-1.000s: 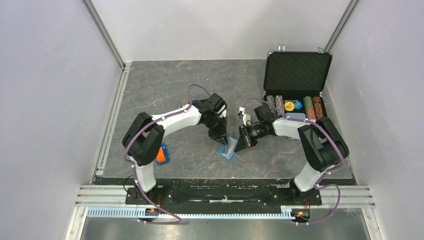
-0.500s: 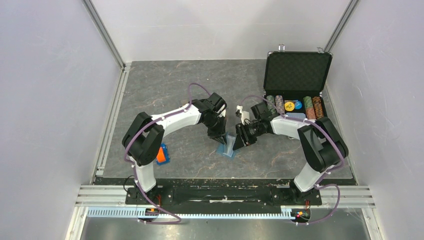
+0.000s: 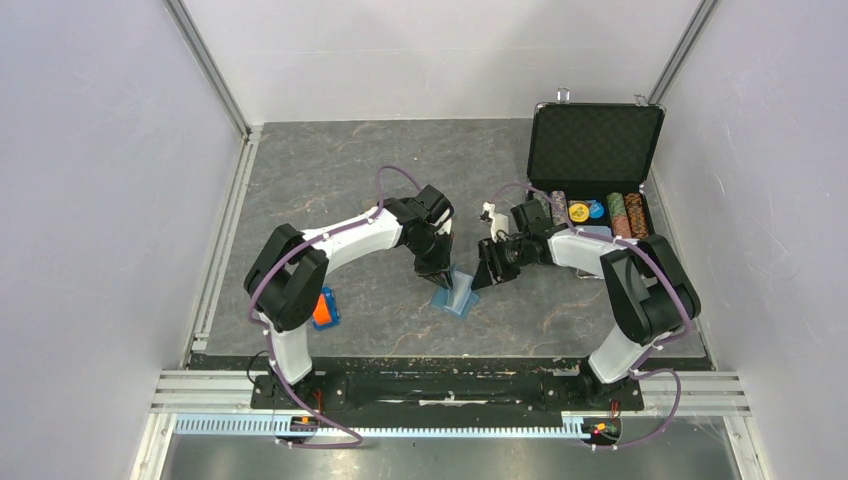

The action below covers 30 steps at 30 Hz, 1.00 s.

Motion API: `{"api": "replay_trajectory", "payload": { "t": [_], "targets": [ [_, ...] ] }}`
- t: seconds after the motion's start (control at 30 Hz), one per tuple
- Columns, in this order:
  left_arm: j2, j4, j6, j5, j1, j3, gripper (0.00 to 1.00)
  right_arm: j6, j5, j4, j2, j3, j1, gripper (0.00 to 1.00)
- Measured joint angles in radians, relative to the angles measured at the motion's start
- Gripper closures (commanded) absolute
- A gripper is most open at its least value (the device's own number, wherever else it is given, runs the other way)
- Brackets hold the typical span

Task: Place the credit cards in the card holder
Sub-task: Close the card holder at the center of the board.

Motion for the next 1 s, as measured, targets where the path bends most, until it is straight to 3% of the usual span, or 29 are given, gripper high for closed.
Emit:
{"api": "replay_trajectory", "payload": {
  "t": [0.4,0.53,1.0],
  "targets": [
    [0.006,-0.003,0.001,0.0,0.0,0.001,0.98,0.019,-0.117,0.075,0.027,-0.072,0.025,0.69],
    [0.016,-0.002,0.001,0.0,0.0,0.001,0.98,0.018,-0.13,0.084,0.029,-0.08,0.031,0.76],
    [0.019,-0.002,0.001,0.001,0.0,0.001,0.98,-0.003,-0.113,0.08,0.029,-0.064,0.089,0.73]
  ]
}}
